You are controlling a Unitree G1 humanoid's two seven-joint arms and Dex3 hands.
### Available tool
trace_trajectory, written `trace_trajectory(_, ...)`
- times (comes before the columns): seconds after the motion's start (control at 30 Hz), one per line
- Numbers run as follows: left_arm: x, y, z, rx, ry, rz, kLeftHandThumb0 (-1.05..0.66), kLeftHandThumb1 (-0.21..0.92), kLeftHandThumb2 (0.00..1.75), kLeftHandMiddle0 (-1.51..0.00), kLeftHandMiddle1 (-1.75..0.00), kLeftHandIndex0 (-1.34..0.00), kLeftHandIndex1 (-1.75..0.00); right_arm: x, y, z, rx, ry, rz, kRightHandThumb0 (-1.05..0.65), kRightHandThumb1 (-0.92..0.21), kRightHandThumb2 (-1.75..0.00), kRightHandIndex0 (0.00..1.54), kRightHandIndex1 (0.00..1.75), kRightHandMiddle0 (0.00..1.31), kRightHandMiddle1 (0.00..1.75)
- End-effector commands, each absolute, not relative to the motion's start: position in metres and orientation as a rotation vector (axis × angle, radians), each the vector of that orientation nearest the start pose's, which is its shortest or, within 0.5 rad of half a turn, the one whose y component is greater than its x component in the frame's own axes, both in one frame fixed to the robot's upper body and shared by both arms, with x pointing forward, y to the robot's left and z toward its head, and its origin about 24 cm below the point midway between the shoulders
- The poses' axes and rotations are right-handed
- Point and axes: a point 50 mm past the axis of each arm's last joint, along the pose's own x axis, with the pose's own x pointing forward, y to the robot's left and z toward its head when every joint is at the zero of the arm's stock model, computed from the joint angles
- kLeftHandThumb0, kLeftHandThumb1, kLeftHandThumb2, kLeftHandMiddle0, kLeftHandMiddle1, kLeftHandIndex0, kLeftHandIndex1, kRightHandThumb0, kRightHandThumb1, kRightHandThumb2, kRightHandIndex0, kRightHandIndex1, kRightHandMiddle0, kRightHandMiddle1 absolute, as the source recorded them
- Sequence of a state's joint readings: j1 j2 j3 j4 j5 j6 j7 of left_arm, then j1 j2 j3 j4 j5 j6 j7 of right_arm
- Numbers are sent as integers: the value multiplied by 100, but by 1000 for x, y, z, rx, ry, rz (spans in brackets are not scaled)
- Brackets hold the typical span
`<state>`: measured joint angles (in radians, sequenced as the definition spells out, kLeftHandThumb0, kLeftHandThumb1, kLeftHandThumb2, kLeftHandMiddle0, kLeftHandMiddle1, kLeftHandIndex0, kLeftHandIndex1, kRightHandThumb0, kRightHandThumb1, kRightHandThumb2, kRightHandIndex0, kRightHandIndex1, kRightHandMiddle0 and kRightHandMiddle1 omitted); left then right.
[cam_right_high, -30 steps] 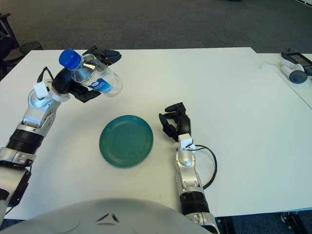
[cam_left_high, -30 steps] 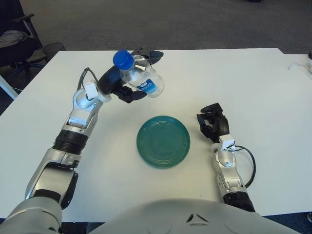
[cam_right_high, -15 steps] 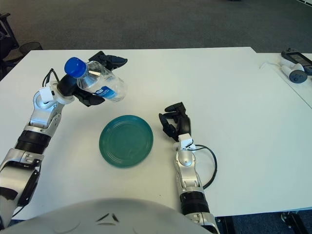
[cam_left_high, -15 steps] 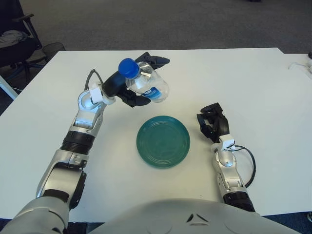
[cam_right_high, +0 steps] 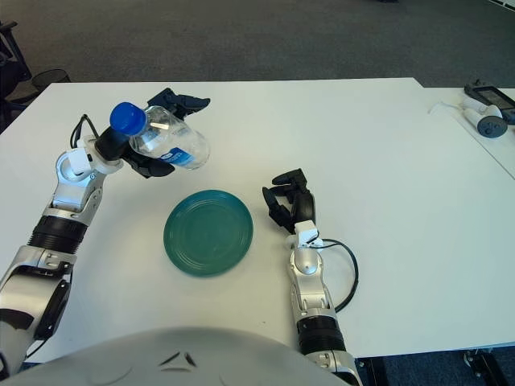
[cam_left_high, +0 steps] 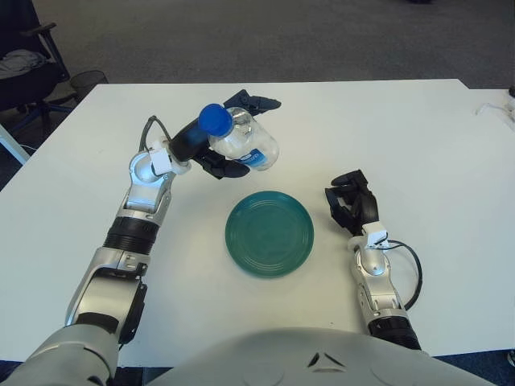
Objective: Put the bottle into the plate.
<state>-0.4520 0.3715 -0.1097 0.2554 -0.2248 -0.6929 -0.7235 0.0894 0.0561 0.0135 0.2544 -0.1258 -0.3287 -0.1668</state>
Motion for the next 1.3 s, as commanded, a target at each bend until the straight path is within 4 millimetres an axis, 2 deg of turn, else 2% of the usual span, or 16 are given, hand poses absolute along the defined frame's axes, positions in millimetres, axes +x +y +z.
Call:
trace_trajectory(0.0, 290, 138, 154, 500, -773, -851, -82, 92, 48, -27, 0, -2, -89, 191, -151, -54, -62, 300, -171, 0, -92, -35, 40, 131, 30, 167)
trace_trajectory(0.2, 286, 135, 150, 802, -798, -879, -84, 92, 51, -28, 0, -2, -89, 191, -151, -54, -72, 296, -170, 0, -92, -35, 41, 131, 30, 167)
trace_trajectory(0.43, 280, 129, 149, 1100, -854, -972, -91, 92, 74, -31, -1, 0, -85, 191, -151, -54, -67, 298, -172, 0, -92, -35, 41, 131, 29, 167)
trace_trajectory(0.67, 267, 118, 132, 1340, -871, -1114, -95, 92, 91, -29, -1, 0, -72, 192, -151, -54, -66, 306, -174, 0, -92, -35, 40, 131, 30, 166)
trace_trajectory(1.03, 259, 109, 122, 1534, -913, -1155, -91, 92, 101, -26, 0, 0, -56, 193, -150, -54, -60, 308, -174, 0, -92, -35, 41, 132, 30, 166)
trace_trajectory(1.27, 258, 108, 121, 1577, -944, -1145, -88, 92, 102, -25, 0, 0, -51, 193, -150, -53, -61, 304, -179, 0, -92, -35, 41, 131, 29, 167)
